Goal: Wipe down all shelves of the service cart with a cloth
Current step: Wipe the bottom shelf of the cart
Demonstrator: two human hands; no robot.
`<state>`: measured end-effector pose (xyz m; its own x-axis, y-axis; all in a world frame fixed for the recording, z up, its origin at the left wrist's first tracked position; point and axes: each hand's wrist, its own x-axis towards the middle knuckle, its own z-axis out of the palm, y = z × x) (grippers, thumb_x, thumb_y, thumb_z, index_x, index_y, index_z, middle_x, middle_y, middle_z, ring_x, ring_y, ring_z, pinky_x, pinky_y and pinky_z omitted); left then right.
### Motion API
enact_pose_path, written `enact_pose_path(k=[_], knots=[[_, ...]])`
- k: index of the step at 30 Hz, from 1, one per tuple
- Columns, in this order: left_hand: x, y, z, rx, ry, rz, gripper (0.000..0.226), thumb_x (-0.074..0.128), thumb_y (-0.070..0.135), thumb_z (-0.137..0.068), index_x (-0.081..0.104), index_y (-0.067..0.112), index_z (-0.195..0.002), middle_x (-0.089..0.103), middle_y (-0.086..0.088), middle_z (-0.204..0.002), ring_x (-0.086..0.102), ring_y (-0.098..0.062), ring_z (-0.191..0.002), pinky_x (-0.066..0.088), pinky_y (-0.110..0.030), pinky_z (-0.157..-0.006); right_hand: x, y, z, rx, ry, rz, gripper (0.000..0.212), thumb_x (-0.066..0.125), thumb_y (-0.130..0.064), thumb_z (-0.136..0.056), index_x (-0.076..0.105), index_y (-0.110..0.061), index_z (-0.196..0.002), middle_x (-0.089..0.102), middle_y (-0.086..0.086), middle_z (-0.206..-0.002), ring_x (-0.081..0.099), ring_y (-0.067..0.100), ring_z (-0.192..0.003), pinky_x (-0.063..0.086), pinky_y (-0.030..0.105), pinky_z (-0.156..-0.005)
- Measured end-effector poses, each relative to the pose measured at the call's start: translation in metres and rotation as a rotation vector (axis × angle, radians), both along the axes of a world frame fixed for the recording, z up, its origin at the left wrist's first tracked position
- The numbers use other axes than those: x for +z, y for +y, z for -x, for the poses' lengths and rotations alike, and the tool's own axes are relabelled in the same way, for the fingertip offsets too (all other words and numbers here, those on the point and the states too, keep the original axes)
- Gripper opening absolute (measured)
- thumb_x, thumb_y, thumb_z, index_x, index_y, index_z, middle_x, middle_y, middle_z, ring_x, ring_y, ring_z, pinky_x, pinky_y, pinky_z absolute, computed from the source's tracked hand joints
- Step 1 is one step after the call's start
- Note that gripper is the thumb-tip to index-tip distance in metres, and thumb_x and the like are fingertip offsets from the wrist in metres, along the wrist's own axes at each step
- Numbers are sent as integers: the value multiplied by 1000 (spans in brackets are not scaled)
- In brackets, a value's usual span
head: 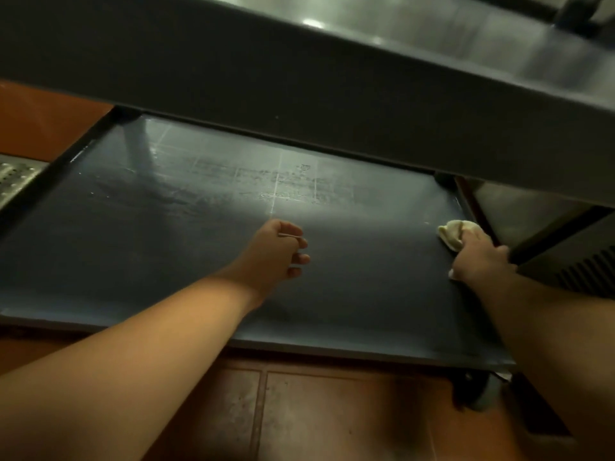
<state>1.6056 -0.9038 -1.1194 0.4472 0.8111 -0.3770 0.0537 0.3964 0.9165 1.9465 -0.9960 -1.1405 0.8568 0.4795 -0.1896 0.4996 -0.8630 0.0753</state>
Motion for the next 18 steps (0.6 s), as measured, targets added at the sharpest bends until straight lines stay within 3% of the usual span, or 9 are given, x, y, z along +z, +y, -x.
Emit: enact_pose_path(k=[5,11,18], knots=[[-7,7,24,20,38,-1,30,35,-4,-92,50,4,-116,59,-9,-94,60,-19,-70,47,-29,-61,-9,10,3,-89,9,-23,103,78,-11,-77,19,-43,-154,21,5,-159,29,45,-136,34,62,-106],[-8,21,53,93,26,-11,28,34,-5,-91,52,9,-108,60,-8,-93,61,-20,-70,47,-29,-61,-14,34,36,-17,-31,-104,82,71,-12,-79,33,-22,-150,34,15,-151,35,44,-130,37,56,-104],[-5,42,115,198,24,-11,26,35,-4,-91,52,16,-95,60,-5,-88,61,-19,-68,47,-30,-61,-23,91,119,157,-2,-252,53,55,-24,-93,43,-14,-143,46,16,-142,41,42,-125,37,50,-106]])
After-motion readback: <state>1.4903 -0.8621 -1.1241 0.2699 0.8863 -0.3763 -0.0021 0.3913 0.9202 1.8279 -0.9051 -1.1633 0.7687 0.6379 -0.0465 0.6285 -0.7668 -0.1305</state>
